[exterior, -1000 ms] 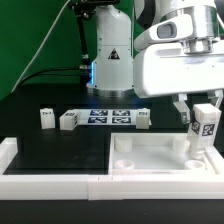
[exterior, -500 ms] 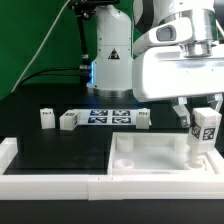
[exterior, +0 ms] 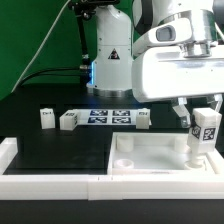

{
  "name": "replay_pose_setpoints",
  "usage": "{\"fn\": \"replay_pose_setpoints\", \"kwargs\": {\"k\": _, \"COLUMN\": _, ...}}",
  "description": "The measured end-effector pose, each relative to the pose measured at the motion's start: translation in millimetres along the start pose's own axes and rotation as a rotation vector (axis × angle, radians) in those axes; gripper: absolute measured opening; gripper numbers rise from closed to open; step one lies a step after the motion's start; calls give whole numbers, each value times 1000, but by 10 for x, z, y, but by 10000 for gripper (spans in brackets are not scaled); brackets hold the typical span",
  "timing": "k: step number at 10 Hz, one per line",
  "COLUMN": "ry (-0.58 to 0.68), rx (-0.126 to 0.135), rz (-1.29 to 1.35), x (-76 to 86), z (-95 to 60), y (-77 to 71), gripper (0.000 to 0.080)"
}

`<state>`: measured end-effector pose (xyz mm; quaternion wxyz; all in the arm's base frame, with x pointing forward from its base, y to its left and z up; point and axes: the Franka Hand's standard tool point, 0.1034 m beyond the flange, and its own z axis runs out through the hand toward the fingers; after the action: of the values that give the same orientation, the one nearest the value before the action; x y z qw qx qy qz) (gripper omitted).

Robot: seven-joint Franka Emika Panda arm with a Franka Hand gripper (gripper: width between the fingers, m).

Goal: Assemble one leg

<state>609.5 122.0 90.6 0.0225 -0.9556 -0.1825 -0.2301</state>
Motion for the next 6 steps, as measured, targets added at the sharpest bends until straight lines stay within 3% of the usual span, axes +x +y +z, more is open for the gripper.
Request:
{"fn": "replay_pose_setpoints", "kwargs": {"k": 4, "ry": 7, "rx": -1, "rz": -12, "x": 9, "z": 4, "y": -2, "gripper": 291}}
{"fn": "replay_pose_setpoints", "kwargs": {"k": 6, "ry": 8, "rx": -10, "rz": -32, "x": -36, "z": 18, "y": 111, "gripper": 291}}
